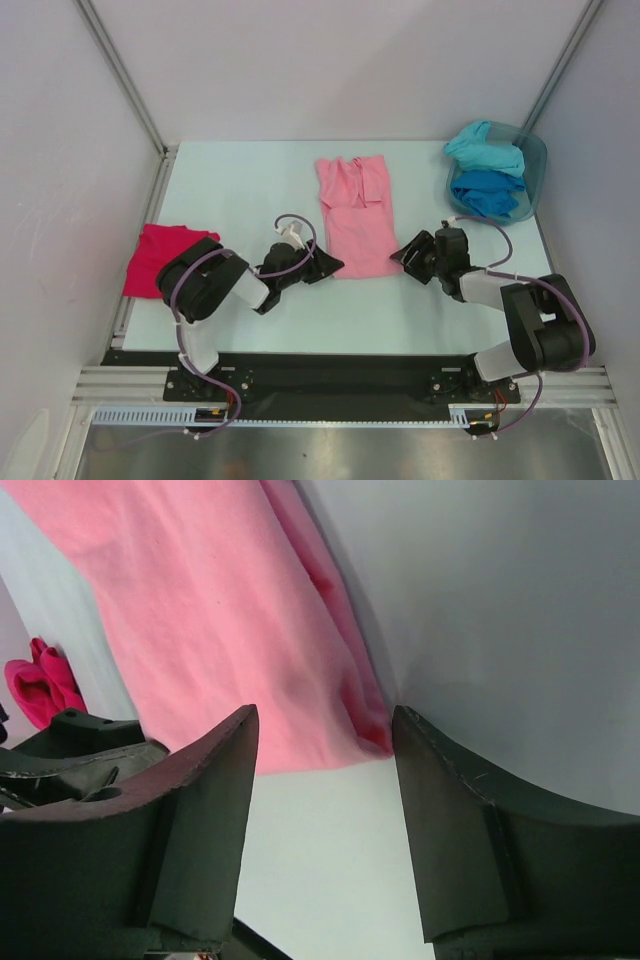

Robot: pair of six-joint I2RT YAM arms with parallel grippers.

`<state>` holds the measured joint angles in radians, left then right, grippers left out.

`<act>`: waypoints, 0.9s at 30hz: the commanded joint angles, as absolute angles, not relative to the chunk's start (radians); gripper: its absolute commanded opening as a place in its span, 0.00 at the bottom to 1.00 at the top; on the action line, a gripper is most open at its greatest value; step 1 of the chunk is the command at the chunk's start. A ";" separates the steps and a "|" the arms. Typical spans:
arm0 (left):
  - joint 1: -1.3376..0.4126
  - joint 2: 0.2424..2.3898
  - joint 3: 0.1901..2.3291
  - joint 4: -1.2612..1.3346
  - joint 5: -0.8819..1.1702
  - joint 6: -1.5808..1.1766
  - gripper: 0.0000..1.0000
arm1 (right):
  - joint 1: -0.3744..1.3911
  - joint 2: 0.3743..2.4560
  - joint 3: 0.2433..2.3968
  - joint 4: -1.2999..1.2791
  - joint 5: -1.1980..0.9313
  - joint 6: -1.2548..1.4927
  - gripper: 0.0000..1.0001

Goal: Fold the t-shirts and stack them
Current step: Fold the tshirt

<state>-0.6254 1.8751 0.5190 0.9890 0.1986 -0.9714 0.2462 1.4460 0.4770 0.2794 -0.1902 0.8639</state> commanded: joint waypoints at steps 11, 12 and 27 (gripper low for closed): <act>-0.632 1.884 0.552 1.002 0.236 -0.973 0.07 | 0.276 1.542 0.531 0.262 -0.189 0.870 0.46; -0.632 1.872 0.545 1.005 0.235 -0.974 0.03 | 0.278 1.531 0.528 0.261 -0.189 0.870 0.43; -0.735 1.465 0.391 0.694 0.132 -0.946 0.00 | 0.294 1.183 0.399 0.081 -0.201 0.874 0.00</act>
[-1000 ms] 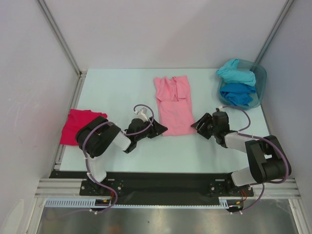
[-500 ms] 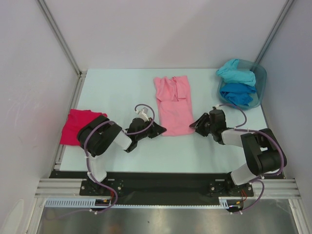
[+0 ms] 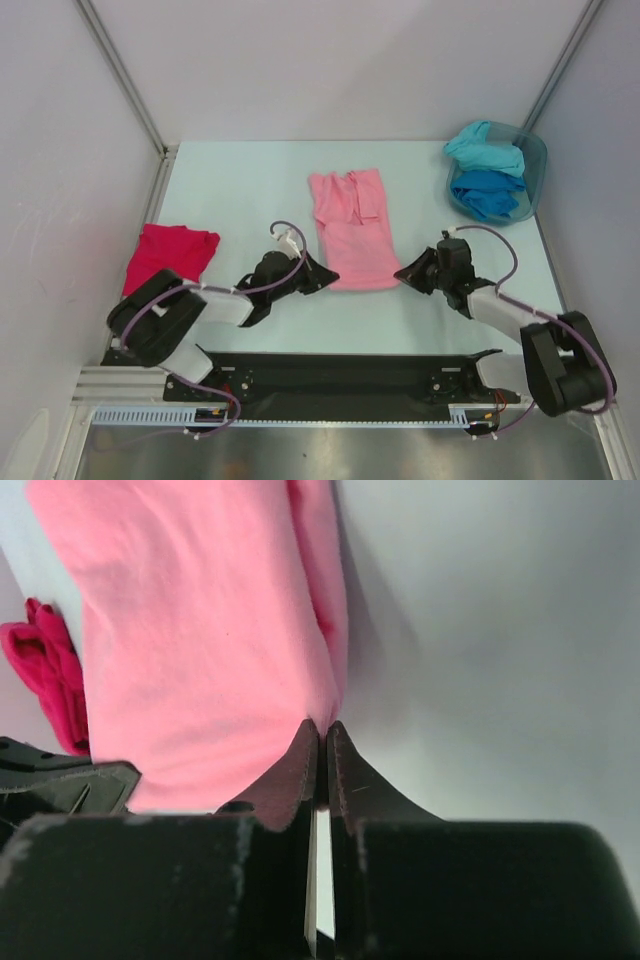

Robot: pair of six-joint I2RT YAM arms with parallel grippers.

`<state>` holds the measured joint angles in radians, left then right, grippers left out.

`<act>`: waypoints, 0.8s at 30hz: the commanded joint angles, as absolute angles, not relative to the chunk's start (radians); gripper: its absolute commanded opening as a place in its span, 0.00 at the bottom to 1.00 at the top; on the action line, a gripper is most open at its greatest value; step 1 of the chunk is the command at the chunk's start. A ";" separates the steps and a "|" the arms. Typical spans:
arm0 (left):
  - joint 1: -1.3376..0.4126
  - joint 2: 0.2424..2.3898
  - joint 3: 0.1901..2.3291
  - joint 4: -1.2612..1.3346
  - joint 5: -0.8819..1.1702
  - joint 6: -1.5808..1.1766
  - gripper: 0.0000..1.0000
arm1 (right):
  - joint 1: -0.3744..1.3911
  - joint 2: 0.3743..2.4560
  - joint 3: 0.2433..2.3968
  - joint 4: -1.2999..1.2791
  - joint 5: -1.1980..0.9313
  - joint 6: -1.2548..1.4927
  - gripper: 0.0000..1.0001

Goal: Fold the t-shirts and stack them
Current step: Fold the tshirt

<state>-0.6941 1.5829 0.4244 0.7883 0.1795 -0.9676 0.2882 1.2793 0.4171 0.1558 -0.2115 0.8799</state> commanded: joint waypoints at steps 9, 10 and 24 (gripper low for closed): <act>-0.897 1.188 0.298 0.448 -0.052 -0.985 0.00 | 0.342 0.994 0.397 -0.075 -0.187 0.884 0.00; -0.908 1.151 0.293 0.428 -0.063 -0.989 0.00 | 0.344 0.997 0.402 -0.075 -0.187 0.884 0.00; -0.720 1.196 0.586 0.218 -0.065 -0.806 0.00 | 0.350 1.294 0.698 -0.009 -0.176 0.839 0.00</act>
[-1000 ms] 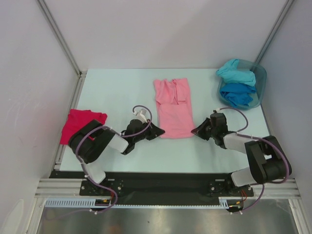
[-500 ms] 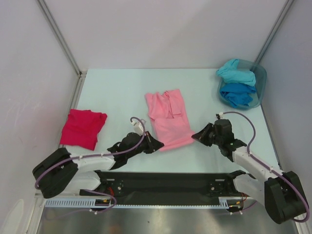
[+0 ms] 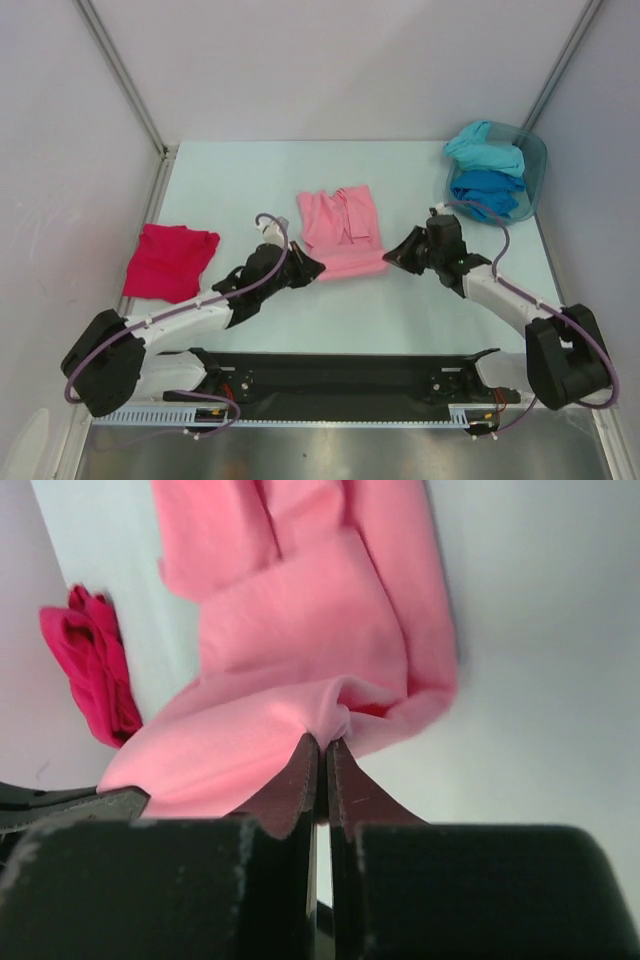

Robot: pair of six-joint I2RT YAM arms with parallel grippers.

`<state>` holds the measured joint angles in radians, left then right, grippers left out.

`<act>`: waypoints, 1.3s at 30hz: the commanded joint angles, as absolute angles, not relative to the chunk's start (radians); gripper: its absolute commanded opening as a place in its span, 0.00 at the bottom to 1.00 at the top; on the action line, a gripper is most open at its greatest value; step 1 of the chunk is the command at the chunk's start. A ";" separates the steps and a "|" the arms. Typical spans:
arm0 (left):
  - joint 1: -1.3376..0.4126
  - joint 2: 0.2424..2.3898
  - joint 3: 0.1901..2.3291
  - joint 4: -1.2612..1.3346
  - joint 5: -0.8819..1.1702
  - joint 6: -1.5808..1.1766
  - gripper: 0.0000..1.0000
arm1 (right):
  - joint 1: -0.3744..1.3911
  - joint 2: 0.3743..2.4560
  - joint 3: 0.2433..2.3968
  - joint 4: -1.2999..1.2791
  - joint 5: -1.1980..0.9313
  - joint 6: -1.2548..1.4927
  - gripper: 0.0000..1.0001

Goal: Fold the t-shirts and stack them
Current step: Fold the tshirt

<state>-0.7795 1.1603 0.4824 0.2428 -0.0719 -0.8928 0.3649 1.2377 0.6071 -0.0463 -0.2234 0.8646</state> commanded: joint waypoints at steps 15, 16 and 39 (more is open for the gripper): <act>-0.516 1.472 0.860 0.175 0.018 -0.704 0.00 | 0.313 1.719 1.198 0.023 -0.187 0.864 0.00; -0.505 1.515 0.874 0.175 0.028 -0.700 0.00 | 0.313 1.761 1.218 0.023 -0.190 0.861 0.00; -0.359 1.942 1.359 0.048 0.092 -0.620 0.52 | 0.284 2.167 1.680 -0.063 -0.225 0.873 0.13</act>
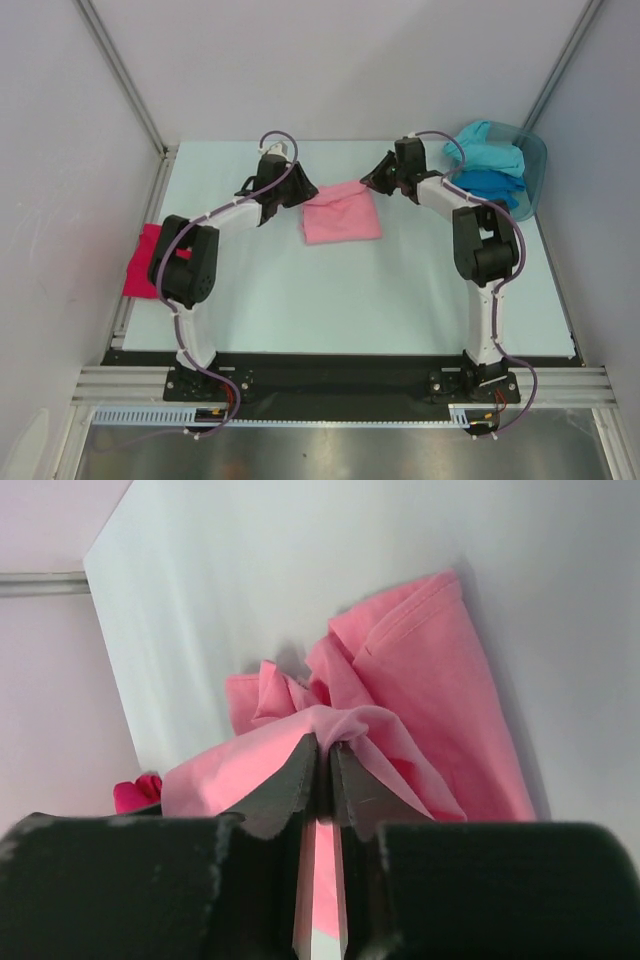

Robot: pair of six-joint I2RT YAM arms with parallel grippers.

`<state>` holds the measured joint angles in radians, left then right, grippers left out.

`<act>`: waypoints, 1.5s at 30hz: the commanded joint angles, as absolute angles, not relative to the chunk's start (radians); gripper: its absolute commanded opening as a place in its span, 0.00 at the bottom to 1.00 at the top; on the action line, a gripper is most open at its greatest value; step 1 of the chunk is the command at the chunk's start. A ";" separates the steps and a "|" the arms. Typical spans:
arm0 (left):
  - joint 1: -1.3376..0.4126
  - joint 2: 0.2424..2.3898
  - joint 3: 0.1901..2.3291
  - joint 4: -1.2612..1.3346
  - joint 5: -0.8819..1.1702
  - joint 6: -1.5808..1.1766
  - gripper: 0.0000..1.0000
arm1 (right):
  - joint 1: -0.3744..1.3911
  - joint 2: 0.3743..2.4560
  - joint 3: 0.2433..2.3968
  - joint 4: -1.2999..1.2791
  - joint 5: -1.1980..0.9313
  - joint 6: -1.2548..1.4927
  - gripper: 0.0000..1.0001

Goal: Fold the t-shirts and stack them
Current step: Fold the tshirt

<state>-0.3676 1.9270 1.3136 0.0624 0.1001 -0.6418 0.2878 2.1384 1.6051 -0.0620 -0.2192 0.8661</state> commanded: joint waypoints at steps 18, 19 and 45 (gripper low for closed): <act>-0.301 1.916 1.454 -0.020 0.117 -0.581 0.53 | 0.258 2.411 2.126 -0.264 -0.233 0.839 0.23; -0.301 1.920 1.453 -0.020 0.121 -0.581 0.53 | 0.259 2.404 2.108 -0.258 -0.232 0.838 0.26; -0.448 1.862 1.227 0.176 0.163 -0.663 0.49 | 0.239 2.140 1.792 -0.144 -0.209 0.784 0.76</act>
